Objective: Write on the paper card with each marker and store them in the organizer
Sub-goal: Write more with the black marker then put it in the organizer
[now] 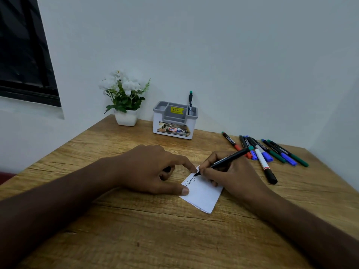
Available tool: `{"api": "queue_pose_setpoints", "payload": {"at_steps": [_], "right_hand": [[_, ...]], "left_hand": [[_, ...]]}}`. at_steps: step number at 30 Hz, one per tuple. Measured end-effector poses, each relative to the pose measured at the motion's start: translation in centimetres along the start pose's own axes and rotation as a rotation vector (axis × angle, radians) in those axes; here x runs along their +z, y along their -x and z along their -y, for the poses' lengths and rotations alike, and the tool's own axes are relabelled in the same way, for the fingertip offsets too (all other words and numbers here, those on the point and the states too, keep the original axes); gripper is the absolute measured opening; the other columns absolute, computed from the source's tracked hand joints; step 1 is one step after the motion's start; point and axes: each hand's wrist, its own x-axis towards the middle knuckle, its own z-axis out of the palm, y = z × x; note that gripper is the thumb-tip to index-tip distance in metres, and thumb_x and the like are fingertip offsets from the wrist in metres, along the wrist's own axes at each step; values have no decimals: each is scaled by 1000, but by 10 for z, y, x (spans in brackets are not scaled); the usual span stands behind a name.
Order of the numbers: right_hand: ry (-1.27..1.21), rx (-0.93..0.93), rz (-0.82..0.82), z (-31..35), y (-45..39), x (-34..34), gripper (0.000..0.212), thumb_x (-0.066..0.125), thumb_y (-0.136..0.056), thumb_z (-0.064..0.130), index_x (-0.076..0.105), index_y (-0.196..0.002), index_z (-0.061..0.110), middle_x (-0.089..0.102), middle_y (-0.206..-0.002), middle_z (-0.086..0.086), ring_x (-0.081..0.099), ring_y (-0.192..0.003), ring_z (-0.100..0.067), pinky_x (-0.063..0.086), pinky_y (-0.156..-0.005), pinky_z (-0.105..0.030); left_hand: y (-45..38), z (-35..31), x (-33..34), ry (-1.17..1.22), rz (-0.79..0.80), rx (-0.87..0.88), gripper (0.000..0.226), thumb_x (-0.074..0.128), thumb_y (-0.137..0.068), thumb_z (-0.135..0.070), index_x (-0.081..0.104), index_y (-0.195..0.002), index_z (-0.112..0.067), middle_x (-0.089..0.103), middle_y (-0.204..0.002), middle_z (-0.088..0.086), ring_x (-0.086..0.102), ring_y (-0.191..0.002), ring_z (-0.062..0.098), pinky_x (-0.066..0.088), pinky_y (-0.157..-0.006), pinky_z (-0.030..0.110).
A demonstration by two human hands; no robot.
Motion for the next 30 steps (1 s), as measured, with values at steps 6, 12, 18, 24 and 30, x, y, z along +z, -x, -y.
{"api": "queue_pose_setpoints", "payload": {"at_steps": [6, 12, 18, 24, 30], "right_hand": [[-5, 13, -33, 2, 1, 0, 7, 80, -90, 17, 81, -86, 22, 81, -82, 5, 71, -68, -1, 58, -67, -20], [-3, 17, -28, 5, 2, 1, 10, 79, -88, 16, 80, -80, 22, 81, -83, 4, 70, -69, -2, 59, -69, -25], [2, 28, -40, 6, 1, 1, 8, 79, -88, 18, 80, -81, 22, 81, -83, 5, 72, -68, -3, 60, -69, -24], [20, 46, -54, 6, 1, 1, 8, 79, -89, 19, 80, -82, 22, 81, -81, 4, 71, -66, -3, 63, -72, -27], [28, 64, -55, 7, 1, 1, 6, 80, -90, 18, 80, -85, 23, 81, -79, 4, 72, -66, -5, 64, -73, -27]], "left_hand": [[-1, 2, 3, 16, -2, 12, 60, 54, -88, -83, 43, -143, -60, 58, -67, -7, 59, -68, 4, 46, -60, 36], [-1, 3, 3, 7, -14, 14, 60, 53, -88, -83, 43, -142, -60, 58, -66, -7, 58, -70, 0, 47, -61, 34], [-2, 3, 4, 16, -6, 18, 59, 55, -88, -82, 44, -141, -59, 58, -66, -7, 59, -70, 0, 46, -62, 34], [0, 3, 3, 29, -1, 10, 57, 55, -88, -82, 45, -139, -58, 56, -65, -8, 58, -70, 0, 50, -64, 37], [-1, 2, 3, 20, -7, 14, 58, 54, -87, -83, 46, -138, -58, 55, -64, -10, 57, -67, 0, 50, -64, 37]]}}
